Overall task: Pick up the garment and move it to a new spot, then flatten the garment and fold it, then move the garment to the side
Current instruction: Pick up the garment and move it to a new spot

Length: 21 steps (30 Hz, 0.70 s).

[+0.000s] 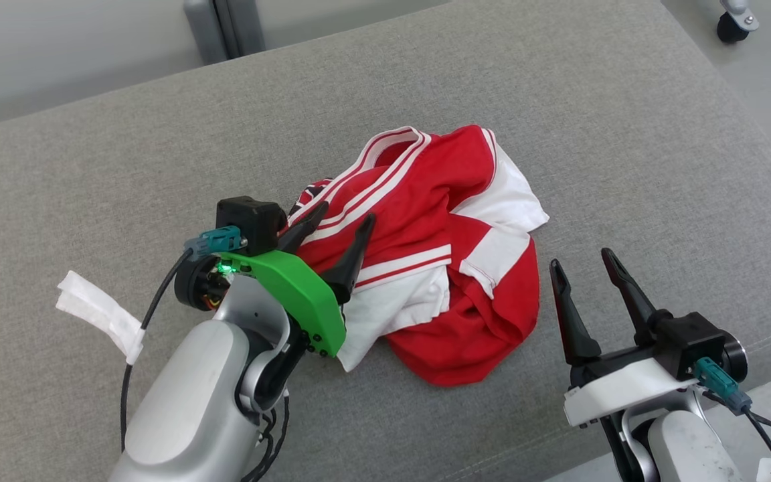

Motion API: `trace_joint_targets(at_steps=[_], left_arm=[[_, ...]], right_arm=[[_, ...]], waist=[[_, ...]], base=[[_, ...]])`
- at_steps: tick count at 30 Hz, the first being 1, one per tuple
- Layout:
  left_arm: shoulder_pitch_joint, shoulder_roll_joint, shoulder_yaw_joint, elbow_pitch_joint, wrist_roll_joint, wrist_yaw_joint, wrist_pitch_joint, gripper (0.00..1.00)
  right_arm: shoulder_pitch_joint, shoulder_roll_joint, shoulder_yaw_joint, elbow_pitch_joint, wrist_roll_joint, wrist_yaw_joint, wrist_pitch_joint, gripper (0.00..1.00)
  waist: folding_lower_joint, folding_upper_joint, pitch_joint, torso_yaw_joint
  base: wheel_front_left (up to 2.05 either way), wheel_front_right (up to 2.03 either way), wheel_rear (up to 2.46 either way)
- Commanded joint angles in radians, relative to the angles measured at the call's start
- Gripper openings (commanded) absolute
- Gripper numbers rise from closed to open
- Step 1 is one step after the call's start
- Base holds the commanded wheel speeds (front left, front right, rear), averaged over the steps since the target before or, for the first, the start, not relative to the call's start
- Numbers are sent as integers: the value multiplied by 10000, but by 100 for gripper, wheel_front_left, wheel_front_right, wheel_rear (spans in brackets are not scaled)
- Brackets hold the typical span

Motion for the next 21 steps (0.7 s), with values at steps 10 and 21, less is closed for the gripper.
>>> trace_joint_targets(at_steps=[10,21], left_arm=[[-443,-122,-101,278,-225,61,205,100],[-1099,-133,257,-195,-810,-143,-222,0]], right_arm=[[-170,-2,220,-20,73,-14,0,100],[266,1,-64,48,165,-14,0,100]], waist=[[0,-1,164,-279],[0,-1,44,-274]], base=[[0,0,0],[0,0,0]])
